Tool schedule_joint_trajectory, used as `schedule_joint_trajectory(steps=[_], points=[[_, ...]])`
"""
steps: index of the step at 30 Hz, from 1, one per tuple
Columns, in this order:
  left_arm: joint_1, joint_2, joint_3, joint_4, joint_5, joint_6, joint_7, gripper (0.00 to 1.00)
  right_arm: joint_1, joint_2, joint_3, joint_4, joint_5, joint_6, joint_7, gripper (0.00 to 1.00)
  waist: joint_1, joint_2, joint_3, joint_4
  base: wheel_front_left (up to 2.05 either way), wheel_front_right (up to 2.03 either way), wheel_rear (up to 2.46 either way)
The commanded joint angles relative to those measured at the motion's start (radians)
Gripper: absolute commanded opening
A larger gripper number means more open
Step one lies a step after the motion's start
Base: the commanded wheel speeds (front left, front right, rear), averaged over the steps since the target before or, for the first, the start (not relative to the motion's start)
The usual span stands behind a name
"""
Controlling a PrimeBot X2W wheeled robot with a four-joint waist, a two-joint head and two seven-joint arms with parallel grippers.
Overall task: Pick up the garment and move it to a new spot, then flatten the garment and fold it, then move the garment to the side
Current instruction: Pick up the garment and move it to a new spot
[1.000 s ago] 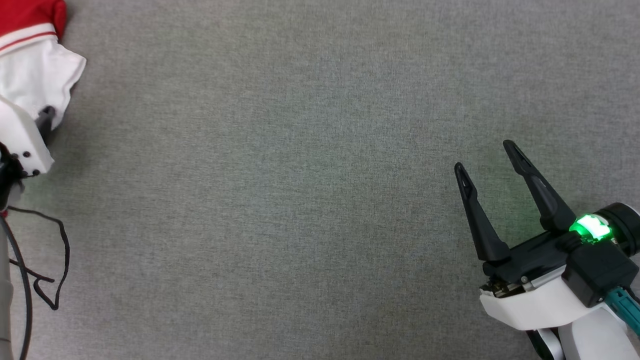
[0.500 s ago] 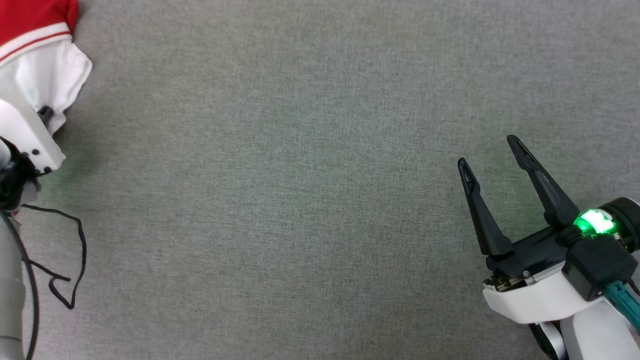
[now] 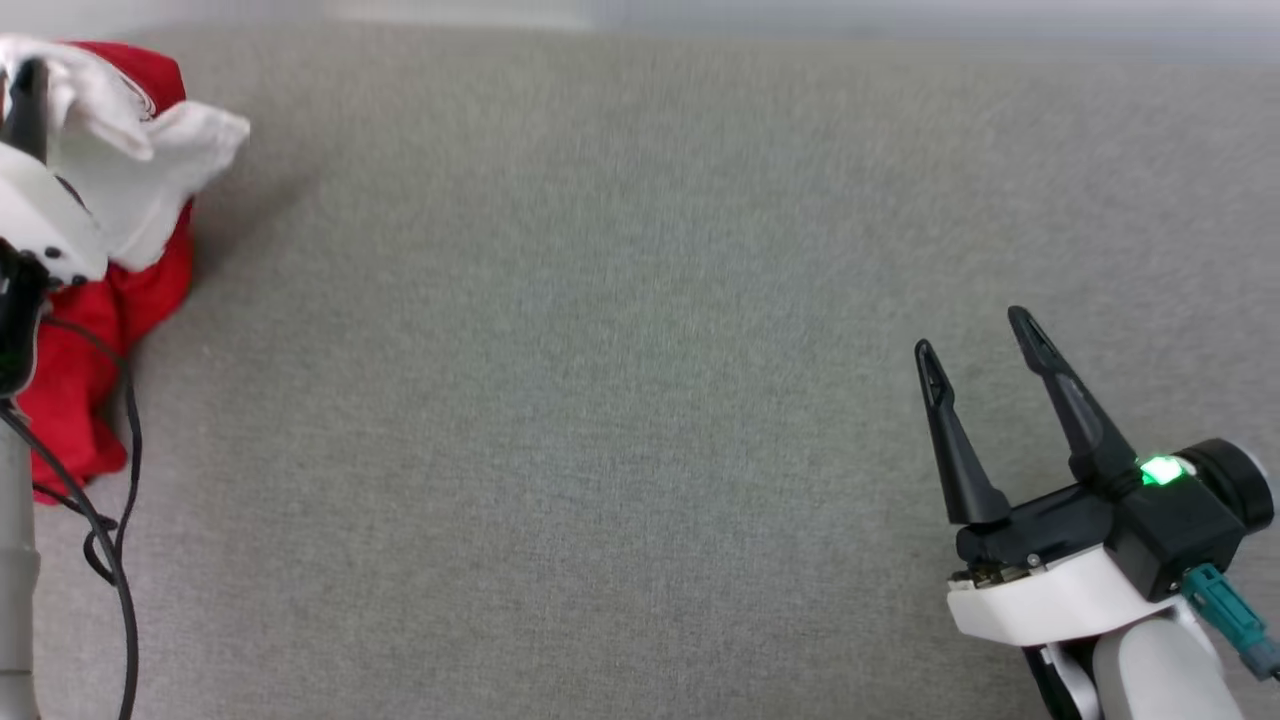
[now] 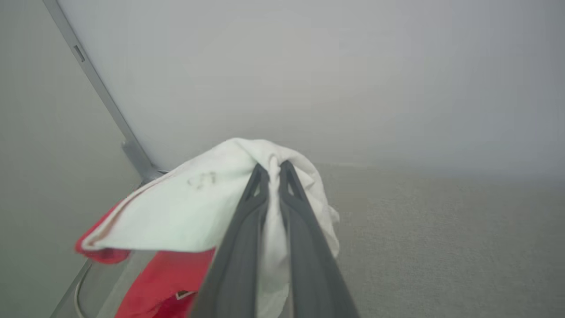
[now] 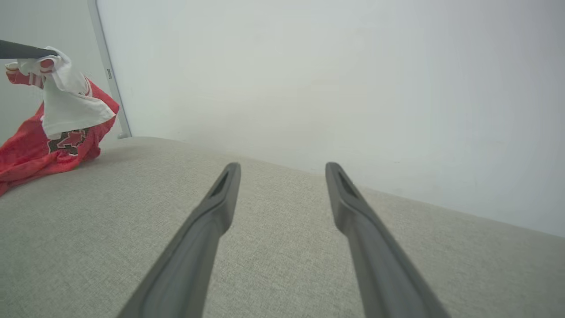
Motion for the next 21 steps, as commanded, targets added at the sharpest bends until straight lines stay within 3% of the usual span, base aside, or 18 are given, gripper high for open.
schedule_joint_trajectory(steps=[1,6,10,16,21], points=[[-0.011,0.009,-0.011,-0.028,0.009,0.0,-0.014,0.0,0.016,0.013,-0.003,0.004,0.008,-0.001,-0.002,1.0,0.0001,0.0,-0.077,-0.018,0.0,0.0,0.0],[-0.033,0.013,-0.086,-0.145,0.038,-0.002,-0.029,0.0,0.041,0.042,-0.006,0.022,0.013,-0.001,-0.002,1.0,0.0001,0.0,-0.163,-0.051,0.0,0.0,0.0],[-0.055,-0.021,-0.15,-0.228,0.039,-0.002,-0.029,0.0,0.062,0.054,-0.022,0.031,0.021,-0.001,-0.002,1.0,0.0001,0.0,-0.216,-0.089,0.0,0.0,0.0],[-0.122,-0.117,-0.227,-0.307,0.018,-0.002,-0.058,0.0,0.074,0.061,-0.053,0.035,0.038,-0.001,-0.002,1.0,0.0001,0.0,-0.25,-0.156,0.0,0.0,0.0],[-0.185,-0.213,-0.29,-0.285,0.032,0.001,-0.117,0.0,0.073,0.062,-0.074,0.033,0.068,-0.001,-0.002,1.0,0.0001,0.0,-0.249,-0.222,0.0,0.0,0.0]])
